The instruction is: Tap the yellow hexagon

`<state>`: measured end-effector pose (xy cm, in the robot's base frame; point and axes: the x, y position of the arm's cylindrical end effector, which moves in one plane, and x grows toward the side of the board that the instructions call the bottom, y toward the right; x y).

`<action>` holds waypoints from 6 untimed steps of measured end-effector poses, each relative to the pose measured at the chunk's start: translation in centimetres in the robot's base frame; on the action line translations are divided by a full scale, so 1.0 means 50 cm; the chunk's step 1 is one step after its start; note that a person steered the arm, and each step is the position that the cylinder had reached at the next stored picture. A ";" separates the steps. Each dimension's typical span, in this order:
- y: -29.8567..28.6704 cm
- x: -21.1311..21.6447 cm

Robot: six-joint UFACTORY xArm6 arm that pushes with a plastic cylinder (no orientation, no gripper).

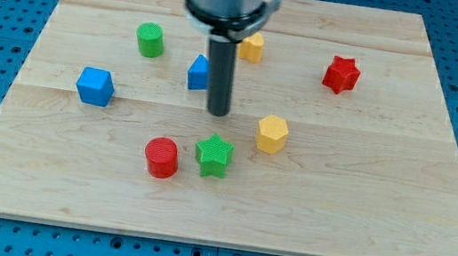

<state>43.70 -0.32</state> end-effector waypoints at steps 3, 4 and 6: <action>0.005 0.133; 0.025 0.051; -0.178 0.039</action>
